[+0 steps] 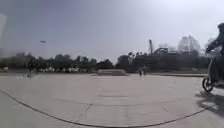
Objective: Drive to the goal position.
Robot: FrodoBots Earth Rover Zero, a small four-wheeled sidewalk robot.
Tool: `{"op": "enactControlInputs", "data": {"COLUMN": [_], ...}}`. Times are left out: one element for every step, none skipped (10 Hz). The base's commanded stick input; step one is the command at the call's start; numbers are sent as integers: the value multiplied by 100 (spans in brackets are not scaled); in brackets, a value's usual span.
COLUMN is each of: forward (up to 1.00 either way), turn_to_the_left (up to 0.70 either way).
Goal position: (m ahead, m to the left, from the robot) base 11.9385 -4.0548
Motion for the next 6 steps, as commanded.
{"op": "enactControlInputs", "data": {"forward": [85,85,85,85,85,85], "turn_to_the_left": [0,0,0,0,0,0]}}
